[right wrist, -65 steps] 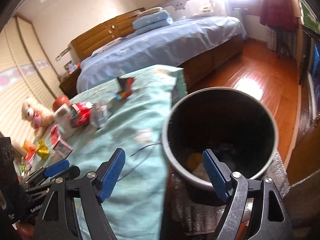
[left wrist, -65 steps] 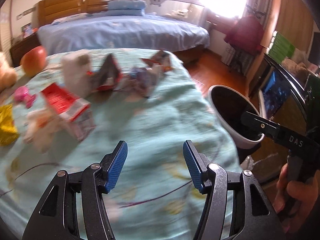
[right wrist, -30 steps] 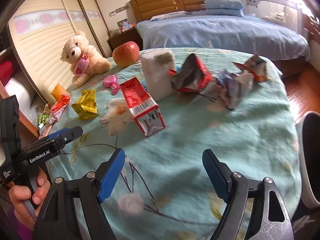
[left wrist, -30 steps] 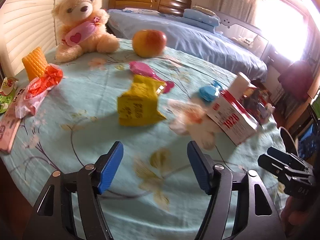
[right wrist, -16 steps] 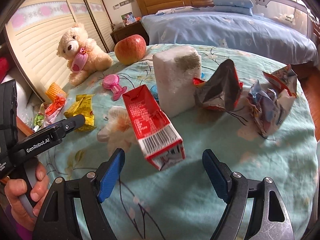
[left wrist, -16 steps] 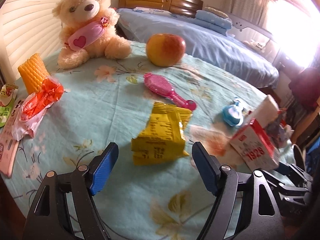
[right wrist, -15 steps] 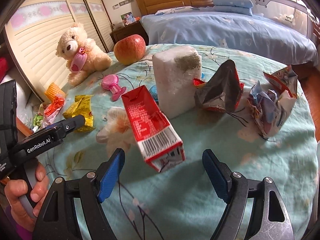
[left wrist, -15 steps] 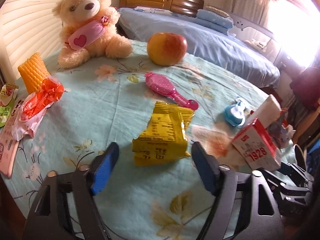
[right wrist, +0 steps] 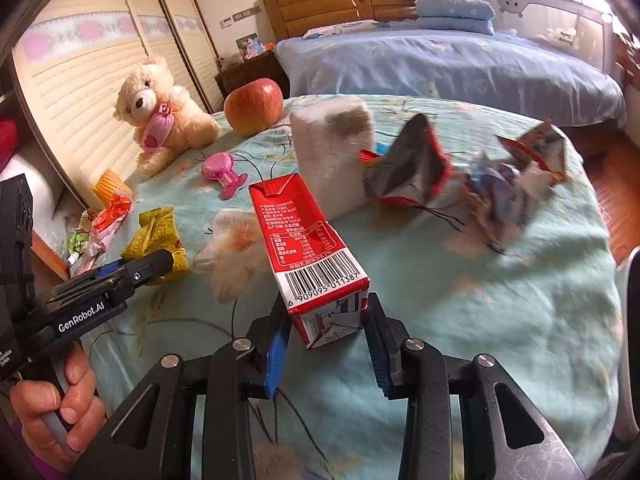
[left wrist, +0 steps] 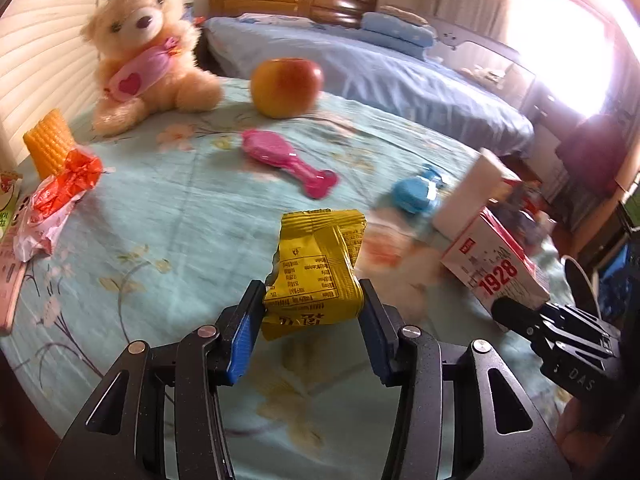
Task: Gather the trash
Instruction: 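Grasp the red-white milk carton with the right gripper while the left grasps the yellow snack bag, then carry the carton and yellow bag over the bin and open both grippers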
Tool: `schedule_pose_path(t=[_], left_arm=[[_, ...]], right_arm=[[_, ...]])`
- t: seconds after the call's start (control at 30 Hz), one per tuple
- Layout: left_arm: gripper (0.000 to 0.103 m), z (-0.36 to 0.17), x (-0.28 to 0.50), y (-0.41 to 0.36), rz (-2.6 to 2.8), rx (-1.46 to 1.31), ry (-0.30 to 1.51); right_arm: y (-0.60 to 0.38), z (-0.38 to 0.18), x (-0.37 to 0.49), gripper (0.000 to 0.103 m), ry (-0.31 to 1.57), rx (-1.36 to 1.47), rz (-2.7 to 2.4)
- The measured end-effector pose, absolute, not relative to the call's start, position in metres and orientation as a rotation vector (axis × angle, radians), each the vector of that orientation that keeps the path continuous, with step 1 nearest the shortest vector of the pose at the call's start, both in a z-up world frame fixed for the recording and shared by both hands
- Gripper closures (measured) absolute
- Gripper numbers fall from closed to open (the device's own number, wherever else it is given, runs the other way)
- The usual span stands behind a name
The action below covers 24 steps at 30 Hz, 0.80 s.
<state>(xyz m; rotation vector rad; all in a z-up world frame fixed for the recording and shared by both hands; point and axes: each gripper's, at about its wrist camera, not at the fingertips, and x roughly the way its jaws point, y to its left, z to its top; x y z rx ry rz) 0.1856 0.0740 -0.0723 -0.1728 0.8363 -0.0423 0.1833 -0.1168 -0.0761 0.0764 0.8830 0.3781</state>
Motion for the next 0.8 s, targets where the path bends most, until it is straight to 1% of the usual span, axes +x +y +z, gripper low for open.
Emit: schedule_pose_path(t=[0.8], left_arm=[[0.058,-0.05,0.154,-0.061,-0.348,-0.055,0.838]], right_arm=[[-0.232,-0.058,0.121,0.067,0.809,0.199,0.182]])
